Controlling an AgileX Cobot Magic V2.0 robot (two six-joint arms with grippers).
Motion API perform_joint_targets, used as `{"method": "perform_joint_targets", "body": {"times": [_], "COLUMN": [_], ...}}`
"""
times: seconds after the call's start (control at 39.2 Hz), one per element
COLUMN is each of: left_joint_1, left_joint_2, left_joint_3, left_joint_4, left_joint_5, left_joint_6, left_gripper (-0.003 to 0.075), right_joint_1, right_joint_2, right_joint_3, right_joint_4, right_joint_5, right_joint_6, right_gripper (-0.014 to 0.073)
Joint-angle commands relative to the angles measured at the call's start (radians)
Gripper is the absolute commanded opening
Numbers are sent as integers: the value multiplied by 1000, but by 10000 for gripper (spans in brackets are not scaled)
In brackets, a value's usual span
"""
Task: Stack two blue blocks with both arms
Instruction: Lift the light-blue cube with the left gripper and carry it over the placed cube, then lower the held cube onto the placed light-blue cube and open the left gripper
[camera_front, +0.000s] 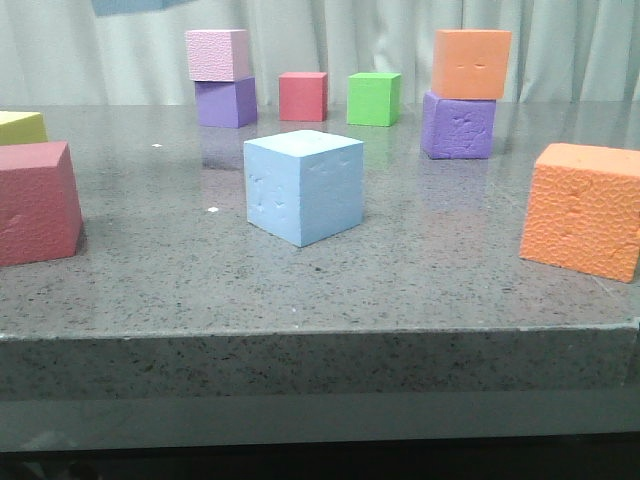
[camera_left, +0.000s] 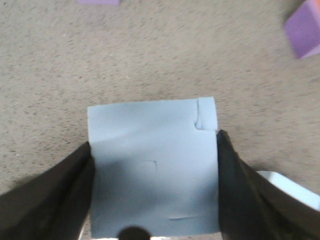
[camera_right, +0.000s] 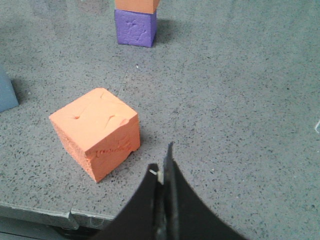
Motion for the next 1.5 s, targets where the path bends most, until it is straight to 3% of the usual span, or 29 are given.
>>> {"method": "perform_joint_targets", "body": {"times": [0.0,0.54,1.2,1.35,1.48], "left_joint_1": [-24,-292,-324,-324,-324], "left_joint_2": [-78,-62,33,33,33], "left_joint_3": [-9,136,136,136,136], "left_joint_4": [-51,-6,12,12,12], "left_joint_5": [12,-64,-59,-59,-59], "left_joint_6": [2,15,15,19,24], "left_gripper": [398,398,404,462,586], "right_joint_1": [-4,-4,-4,-4,-4], "right_joint_2": [3,3,3,3,3], "right_joint_3": [-26,-26,-26,-26,-26], "right_joint_4": [6,6,6,6,6], "right_joint_5": [-67,-67,-63,-63,-63], "right_joint_6": [-1,-1,-1,-1,-1], "right_gripper": [-71,-71,-71,-71,-71]}}
